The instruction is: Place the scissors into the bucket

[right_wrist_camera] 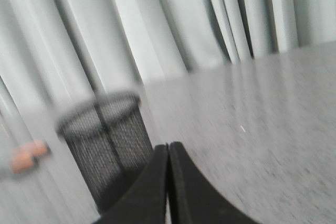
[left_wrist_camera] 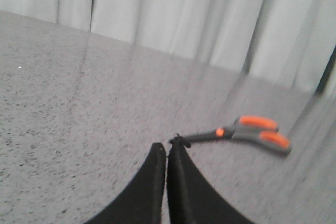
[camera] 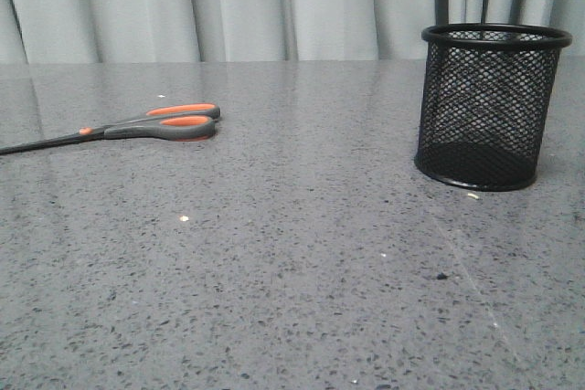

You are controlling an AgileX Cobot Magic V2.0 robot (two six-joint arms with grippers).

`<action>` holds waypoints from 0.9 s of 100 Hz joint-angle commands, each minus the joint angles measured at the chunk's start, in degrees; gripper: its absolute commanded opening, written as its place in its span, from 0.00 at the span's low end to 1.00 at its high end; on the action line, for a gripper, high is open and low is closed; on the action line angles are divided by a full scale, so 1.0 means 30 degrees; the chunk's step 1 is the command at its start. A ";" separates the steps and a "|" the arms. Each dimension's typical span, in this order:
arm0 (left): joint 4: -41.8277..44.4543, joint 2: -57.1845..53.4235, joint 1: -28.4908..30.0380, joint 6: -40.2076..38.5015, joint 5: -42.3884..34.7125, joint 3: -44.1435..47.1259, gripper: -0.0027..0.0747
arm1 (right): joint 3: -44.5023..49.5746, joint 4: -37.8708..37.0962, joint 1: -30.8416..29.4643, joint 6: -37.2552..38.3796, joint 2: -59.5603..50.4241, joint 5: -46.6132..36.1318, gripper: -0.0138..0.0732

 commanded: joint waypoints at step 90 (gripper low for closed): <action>-0.5199 0.7827 -0.0677 0.8946 0.7837 -0.8883 0.14 | -1.0575 -0.1413 -0.0064 -0.1250 0.6688 1.0742 0.17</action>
